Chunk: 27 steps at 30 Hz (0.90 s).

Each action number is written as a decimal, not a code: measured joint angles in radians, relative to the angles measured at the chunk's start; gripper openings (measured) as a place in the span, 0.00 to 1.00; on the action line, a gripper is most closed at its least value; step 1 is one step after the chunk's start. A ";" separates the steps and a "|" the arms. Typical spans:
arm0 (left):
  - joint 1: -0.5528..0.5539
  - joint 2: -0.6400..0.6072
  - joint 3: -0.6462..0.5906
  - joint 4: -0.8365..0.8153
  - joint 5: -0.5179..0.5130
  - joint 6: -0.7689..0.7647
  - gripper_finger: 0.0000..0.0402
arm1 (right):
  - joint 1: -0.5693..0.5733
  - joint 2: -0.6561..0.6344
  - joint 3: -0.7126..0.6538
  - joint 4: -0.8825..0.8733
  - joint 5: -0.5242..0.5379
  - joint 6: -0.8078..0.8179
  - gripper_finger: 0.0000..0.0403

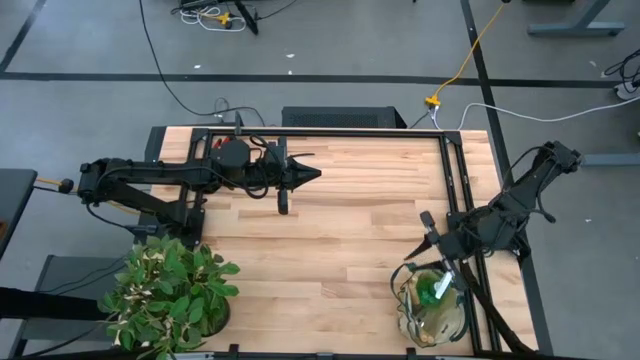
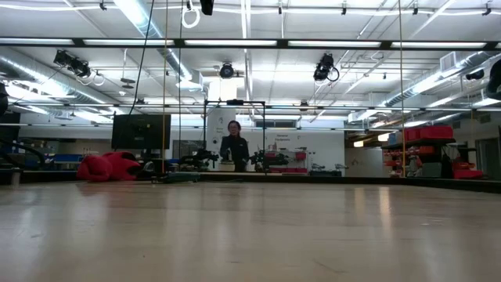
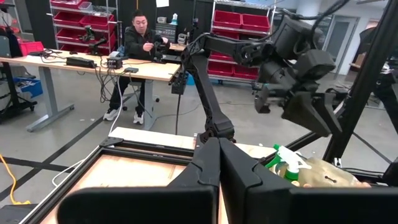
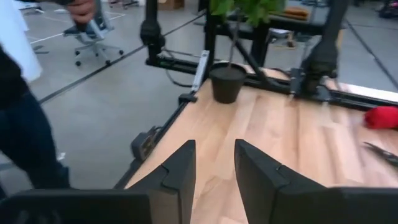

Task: Pick & Place Garden tools in Gardening bag
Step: Put the green shear scissors into the white gardening bag

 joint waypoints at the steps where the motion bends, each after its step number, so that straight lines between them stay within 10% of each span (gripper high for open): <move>1: 0.000 0.000 0.000 0.000 0.000 0.000 0.01 | -0.010 -0.003 0.003 -0.002 0.000 -0.002 0.27; 27: 0.000 0.000 0.000 0.000 0.000 -0.002 0.01 | -0.394 -0.038 0.007 -0.067 -0.001 0.010 0.27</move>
